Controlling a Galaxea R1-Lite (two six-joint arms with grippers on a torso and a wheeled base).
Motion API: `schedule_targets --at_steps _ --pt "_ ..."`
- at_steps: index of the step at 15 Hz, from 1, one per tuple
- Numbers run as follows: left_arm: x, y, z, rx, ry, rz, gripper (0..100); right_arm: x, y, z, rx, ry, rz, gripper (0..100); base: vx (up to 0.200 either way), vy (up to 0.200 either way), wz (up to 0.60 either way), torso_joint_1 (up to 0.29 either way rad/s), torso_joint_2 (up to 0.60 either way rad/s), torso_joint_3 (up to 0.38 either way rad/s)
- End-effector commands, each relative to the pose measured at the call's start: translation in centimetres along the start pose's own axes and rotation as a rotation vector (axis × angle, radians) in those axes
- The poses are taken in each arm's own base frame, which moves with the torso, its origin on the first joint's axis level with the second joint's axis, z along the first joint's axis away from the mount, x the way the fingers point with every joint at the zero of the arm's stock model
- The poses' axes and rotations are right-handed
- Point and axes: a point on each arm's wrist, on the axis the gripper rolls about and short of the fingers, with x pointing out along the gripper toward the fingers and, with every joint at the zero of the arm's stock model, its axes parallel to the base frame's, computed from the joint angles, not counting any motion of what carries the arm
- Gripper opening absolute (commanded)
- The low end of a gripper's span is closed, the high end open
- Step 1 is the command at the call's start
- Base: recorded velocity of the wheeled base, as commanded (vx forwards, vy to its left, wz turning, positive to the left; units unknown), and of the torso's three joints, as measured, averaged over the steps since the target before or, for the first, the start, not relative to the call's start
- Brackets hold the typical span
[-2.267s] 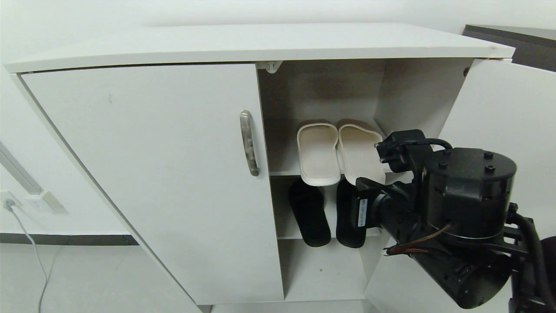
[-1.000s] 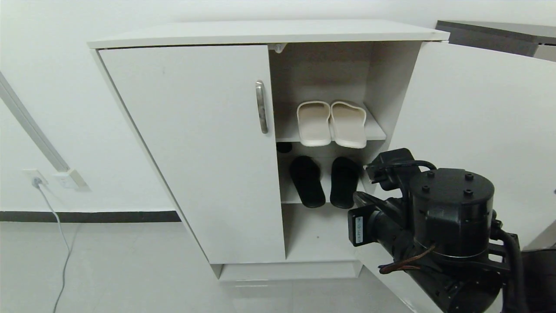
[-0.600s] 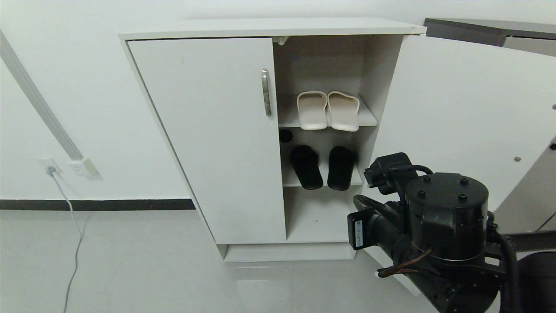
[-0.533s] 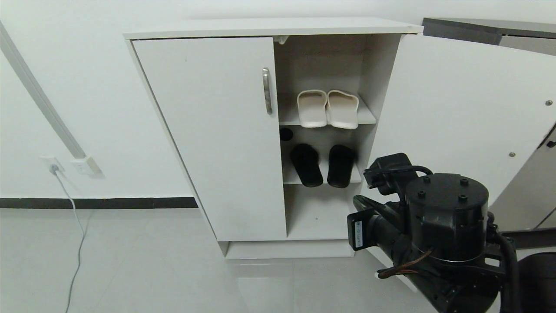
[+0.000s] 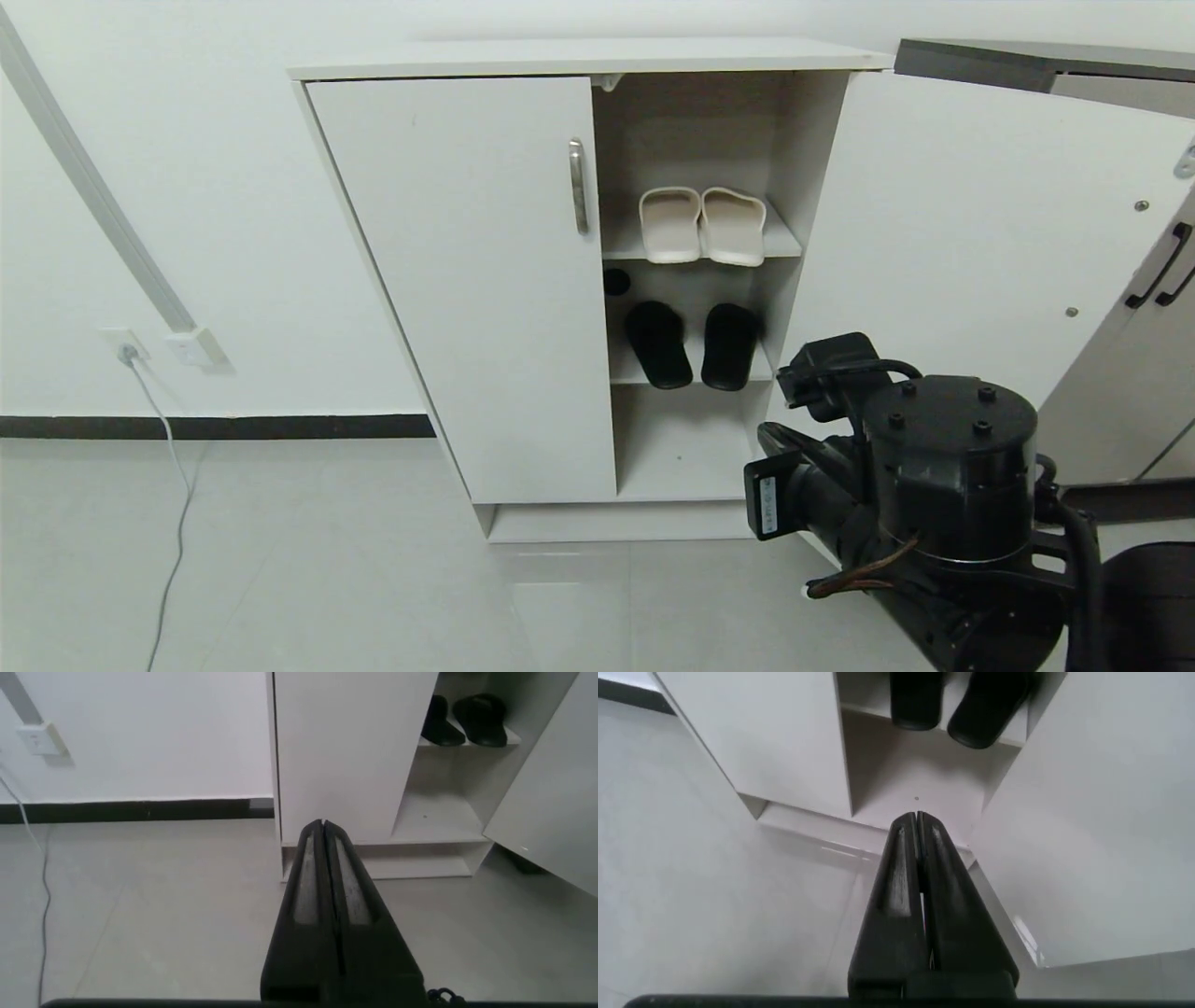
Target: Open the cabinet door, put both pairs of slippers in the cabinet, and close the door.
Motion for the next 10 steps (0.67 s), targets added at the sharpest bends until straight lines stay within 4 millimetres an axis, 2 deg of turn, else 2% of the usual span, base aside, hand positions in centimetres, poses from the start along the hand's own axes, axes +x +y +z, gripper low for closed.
schedule_targets --at_steps 1,8,10 --pt "0.01 0.0 0.01 0.0 0.001 0.001 0 0.04 0.05 -0.08 -0.002 0.002 0.0 0 0.0 0.0 0.0 0.0 0.0 0.0" --pt "0.01 0.0 0.01 0.0 0.001 0.001 0 0.18 -0.01 -0.09 -0.001 0.002 -0.004 0 0.0 0.0 0.0 0.0 0.0 0.0" --pt "0.01 0.0 0.01 0.0 0.001 0.001 0 0.21 0.01 -0.15 -0.003 0.005 -0.004 0 0.0 0.0 0.0 0.007 -0.2 -0.215"
